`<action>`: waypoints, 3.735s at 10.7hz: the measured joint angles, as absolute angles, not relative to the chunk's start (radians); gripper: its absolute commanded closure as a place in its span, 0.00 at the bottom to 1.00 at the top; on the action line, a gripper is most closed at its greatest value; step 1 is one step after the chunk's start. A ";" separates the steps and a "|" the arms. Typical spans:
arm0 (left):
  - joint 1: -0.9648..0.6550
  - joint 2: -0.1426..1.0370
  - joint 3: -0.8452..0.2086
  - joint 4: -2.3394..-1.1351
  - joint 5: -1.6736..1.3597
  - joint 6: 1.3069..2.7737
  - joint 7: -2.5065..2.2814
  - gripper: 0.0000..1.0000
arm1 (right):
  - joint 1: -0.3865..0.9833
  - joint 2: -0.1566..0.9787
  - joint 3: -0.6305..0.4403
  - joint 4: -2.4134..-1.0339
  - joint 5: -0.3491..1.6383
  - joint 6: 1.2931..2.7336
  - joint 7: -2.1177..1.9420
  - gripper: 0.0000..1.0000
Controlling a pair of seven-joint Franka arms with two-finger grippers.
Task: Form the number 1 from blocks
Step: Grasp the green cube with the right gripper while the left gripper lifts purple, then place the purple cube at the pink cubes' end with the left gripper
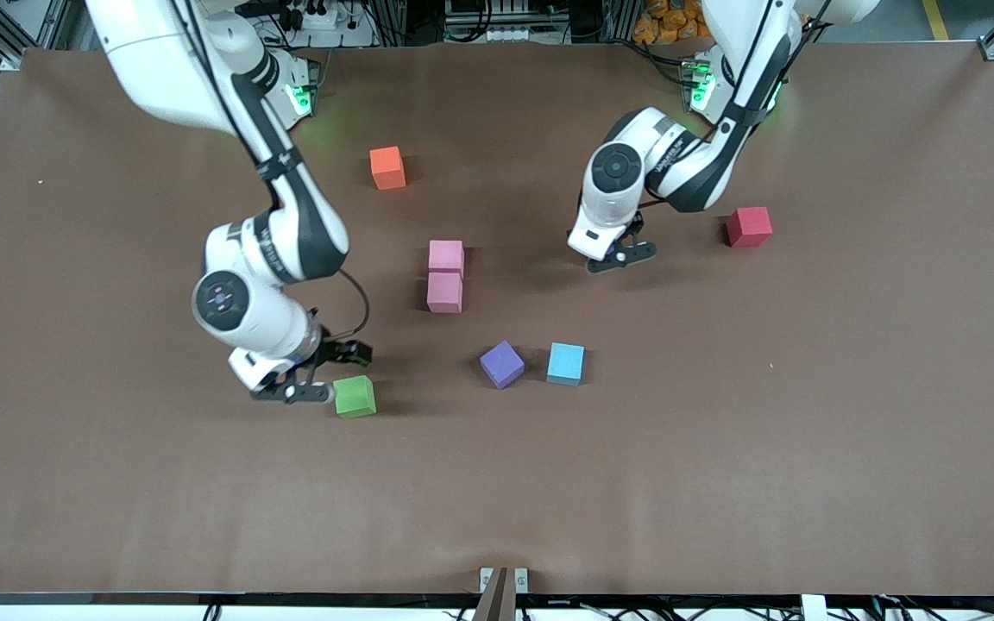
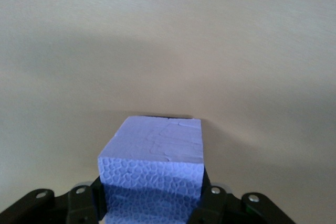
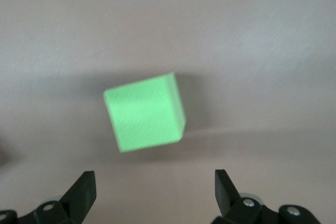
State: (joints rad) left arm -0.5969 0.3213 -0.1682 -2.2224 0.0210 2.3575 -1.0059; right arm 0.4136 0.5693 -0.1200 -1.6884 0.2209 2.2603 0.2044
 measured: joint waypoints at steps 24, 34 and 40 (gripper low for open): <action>-0.949 0.774 -0.203 -1.548 0.021 2.229 -1.254 1.00 | 0.445 0.753 -0.124 -1.555 0.250 2.382 0.091 0.00; -0.957 0.816 -0.190 -1.470 0.032 2.218 -1.253 1.00 | 0.444 0.758 -0.133 -1.565 0.250 2.382 0.065 0.59; -0.958 0.818 -0.164 -1.461 0.032 2.218 -1.204 1.00 | 0.444 0.659 -0.139 -1.619 0.254 2.342 0.259 0.56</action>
